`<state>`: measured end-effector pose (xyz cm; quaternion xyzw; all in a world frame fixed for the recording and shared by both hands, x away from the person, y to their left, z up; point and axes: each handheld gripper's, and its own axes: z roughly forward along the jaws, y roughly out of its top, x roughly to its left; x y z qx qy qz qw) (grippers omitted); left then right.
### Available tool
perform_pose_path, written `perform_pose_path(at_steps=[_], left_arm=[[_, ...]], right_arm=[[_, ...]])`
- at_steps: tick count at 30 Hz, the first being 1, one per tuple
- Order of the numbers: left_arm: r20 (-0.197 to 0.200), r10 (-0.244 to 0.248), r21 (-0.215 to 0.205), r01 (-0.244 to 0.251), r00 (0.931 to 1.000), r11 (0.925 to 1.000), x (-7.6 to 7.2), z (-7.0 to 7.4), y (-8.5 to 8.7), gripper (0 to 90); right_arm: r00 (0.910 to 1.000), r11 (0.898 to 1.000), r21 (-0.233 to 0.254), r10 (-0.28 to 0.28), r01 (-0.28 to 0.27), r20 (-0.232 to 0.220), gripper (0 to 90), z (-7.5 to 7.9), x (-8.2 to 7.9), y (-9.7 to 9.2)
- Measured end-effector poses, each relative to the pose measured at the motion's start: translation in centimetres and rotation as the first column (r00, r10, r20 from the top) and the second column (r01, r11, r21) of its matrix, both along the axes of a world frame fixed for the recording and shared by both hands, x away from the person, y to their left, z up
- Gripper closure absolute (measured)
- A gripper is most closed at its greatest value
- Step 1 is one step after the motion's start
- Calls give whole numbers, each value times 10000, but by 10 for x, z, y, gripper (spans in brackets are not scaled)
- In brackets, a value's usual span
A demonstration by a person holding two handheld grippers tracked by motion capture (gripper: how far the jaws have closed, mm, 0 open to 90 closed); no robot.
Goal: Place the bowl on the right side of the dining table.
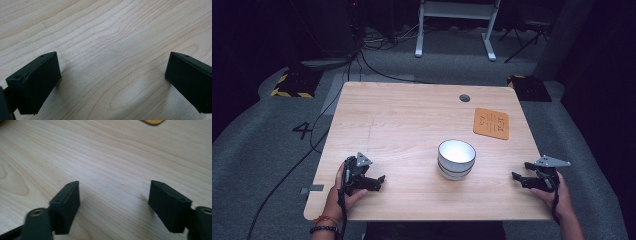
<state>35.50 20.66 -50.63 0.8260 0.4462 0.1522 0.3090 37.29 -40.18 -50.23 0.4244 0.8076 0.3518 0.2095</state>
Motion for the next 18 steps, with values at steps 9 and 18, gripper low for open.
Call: perform_pose_path(at_steps=[9,18], left_arm=[[17,45,-3,-45,10000,10000,0,0,-1,1],[9,31,-12,-31,10000,10000,0,0,0,1]], right_arm=[[9990,9990,455,10,-31,448,252,13,-4,-2],[9976,9992,407,-63,35,693,251,23,-6,0]])
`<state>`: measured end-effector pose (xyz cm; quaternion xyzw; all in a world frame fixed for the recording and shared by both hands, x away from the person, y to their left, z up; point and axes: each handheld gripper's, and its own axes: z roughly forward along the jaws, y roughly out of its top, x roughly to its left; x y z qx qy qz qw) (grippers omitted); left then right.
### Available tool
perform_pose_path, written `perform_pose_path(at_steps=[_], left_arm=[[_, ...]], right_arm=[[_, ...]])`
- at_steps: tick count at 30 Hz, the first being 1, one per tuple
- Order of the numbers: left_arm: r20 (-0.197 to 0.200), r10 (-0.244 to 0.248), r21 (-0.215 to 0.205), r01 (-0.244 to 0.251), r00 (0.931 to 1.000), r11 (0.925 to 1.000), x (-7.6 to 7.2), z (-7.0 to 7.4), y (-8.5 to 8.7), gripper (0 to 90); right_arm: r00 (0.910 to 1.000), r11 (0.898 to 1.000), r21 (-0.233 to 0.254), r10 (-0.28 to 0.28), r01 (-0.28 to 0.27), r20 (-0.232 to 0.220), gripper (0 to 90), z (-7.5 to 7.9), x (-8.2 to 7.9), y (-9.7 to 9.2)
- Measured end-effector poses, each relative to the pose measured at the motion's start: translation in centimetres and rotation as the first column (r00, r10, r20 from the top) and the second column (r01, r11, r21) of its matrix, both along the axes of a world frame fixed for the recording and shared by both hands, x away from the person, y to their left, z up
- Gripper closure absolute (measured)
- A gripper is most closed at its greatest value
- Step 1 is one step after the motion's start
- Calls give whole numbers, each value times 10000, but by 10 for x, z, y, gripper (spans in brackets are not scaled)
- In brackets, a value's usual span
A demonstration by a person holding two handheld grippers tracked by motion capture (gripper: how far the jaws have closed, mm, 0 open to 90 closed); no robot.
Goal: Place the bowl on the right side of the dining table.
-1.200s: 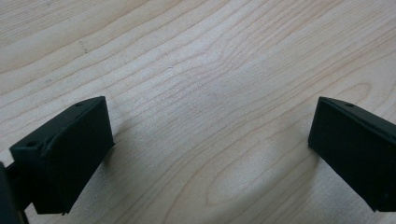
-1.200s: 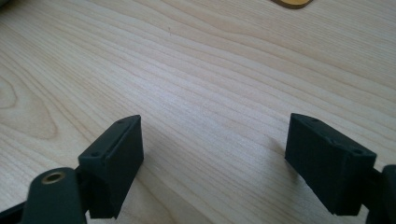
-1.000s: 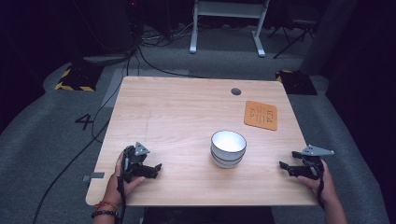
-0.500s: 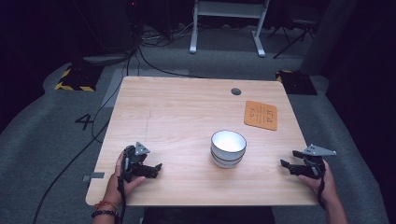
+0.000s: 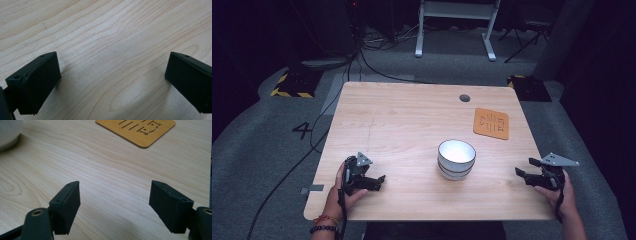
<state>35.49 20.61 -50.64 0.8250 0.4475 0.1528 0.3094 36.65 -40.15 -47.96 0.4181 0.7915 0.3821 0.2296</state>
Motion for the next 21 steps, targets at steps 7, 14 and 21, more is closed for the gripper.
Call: perform_pose_path(at_steps=[7,14,21], left_arm=[[-2,-7,16,7,10000,10000,0,0,0,1],[4,7,1,-7,10000,10000,0,0,0,1],[3,0,21,0,10000,10000,0,0,0,1]], right_arm=[[9993,9993,-40,382,-382,-39,242,11,-3,9],[9978,9978,-74,653,-654,-71,242,15,-4,17],[9955,9955,3,947,-947,-33,241,18,-4,24]])
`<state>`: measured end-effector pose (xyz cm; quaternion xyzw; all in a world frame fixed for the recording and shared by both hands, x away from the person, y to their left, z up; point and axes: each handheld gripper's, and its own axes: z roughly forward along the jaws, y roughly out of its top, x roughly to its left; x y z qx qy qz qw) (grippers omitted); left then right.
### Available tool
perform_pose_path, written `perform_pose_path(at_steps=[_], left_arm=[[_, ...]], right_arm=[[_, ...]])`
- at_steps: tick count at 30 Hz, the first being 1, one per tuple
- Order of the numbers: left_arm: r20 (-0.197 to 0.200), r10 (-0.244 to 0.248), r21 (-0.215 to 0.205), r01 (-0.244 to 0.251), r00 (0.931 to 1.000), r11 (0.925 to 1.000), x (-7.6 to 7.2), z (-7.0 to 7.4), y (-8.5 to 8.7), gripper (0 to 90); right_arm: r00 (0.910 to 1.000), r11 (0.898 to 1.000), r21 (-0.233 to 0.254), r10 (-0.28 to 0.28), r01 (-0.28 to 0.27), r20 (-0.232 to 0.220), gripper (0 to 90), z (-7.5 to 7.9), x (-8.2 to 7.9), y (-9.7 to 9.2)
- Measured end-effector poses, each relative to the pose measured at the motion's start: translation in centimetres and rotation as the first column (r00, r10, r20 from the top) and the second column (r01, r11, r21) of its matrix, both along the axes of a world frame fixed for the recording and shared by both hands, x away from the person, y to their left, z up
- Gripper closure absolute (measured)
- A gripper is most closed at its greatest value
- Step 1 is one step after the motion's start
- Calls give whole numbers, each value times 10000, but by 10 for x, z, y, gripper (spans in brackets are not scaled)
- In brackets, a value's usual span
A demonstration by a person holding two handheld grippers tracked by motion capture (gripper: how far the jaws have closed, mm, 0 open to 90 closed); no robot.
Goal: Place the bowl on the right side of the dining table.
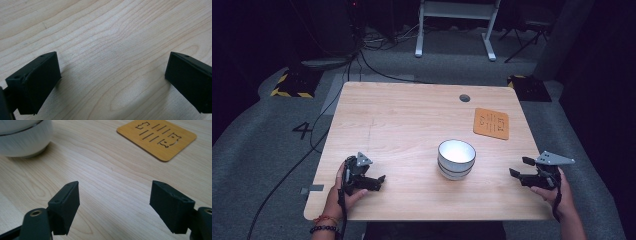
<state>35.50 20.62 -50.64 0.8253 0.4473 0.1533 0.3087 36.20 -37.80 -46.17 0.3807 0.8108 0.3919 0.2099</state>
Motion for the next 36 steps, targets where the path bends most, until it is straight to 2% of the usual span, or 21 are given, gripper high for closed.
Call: perform_pose_path(at_steps=[2,10,12,18,19,24,26,30,36], left_arm=[[-8,-22,18,22,10000,10000,0,0,0,1],[-7,-20,13,20,10000,10000,0,0,0,1],[-7,-13,-3,13,10000,10000,0,0,0,1],[-6,-11,-5,11,10000,10000,0,0,0,1],[2,7,-17,-7,10000,10000,0,0,0,1],[3,17,-35,-17,10000,10000,0,0,0,1],[-7,-22,13,22,10000,10000,0,0,0,1],[-7,-20,12,20,10000,10000,0,0,0,1],[-9,-20,13,20,10000,10000,0,0,0,1]], right_arm=[[9999,9998,149,159,-159,-20,239,1,-1,4],[9991,9988,259,421,-420,-34,237,5,-2,13],[9991,9990,75,433,-434,23,237,8,-1,18],[9955,9957,-26,929,-929,181,240,16,4,33],[9932,9932,-136,1158,-1156,152,241,18,6,42],[9856,9856,-147,1686,-1685,101,242,21,7,60],[9818,9814,-332,1896,-1890,145,239,23,7,68],[9752,9754,-87,2202,-2201,216,241,29,8,76],[9608,9616,12,2741,-2744,413,243,43,6,84]])
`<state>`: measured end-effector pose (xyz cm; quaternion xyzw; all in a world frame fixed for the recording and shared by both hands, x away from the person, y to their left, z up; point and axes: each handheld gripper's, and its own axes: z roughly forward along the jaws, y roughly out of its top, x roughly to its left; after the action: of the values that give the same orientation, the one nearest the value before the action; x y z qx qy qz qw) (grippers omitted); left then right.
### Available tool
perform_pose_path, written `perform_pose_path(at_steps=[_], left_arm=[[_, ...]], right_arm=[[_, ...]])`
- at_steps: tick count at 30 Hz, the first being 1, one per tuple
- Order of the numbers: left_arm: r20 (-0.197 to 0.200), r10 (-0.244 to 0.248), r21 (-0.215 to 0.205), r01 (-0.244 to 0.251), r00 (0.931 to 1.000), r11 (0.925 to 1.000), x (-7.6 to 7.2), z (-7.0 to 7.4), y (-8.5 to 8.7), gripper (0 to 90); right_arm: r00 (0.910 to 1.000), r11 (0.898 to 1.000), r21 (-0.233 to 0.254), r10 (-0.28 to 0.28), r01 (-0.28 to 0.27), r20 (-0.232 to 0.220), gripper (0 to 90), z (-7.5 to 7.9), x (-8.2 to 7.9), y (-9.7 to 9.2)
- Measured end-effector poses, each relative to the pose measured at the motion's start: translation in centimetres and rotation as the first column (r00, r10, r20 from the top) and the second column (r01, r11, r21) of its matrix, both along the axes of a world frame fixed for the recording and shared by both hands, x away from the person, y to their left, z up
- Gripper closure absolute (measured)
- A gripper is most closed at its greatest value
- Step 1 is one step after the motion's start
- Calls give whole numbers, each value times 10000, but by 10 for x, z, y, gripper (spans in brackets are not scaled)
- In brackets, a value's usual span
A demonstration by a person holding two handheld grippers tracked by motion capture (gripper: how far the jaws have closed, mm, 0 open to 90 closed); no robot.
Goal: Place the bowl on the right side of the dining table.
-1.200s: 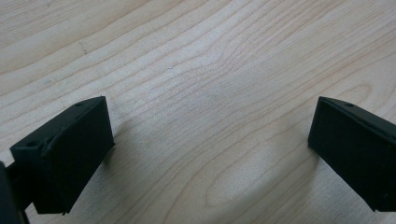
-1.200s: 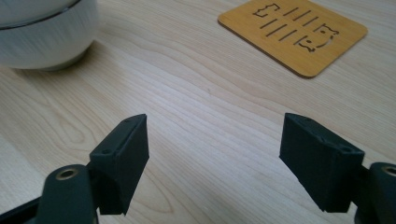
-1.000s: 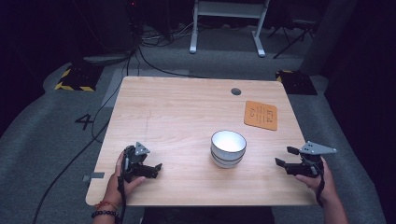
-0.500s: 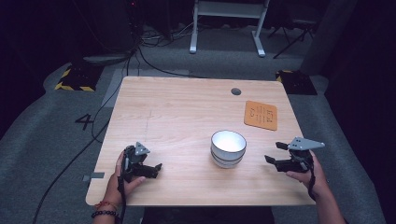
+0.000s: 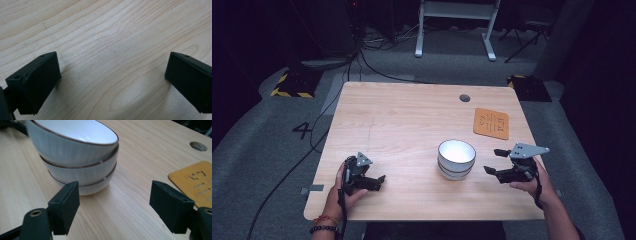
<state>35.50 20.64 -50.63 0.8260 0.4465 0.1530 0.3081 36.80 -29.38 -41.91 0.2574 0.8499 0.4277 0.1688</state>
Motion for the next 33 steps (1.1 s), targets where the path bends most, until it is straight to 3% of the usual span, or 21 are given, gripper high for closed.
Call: perform_pose_path(at_steps=[18,33], left_arm=[[4,1,1,-1,10000,10000,0,0,0,1],[6,10,-15,-10,10000,10000,0,0,0,1]], right_arm=[[9888,9888,24,1495,-1495,43,248,20,-6,35],[9770,9770,-103,2132,-2131,107,249,28,-5,56]])
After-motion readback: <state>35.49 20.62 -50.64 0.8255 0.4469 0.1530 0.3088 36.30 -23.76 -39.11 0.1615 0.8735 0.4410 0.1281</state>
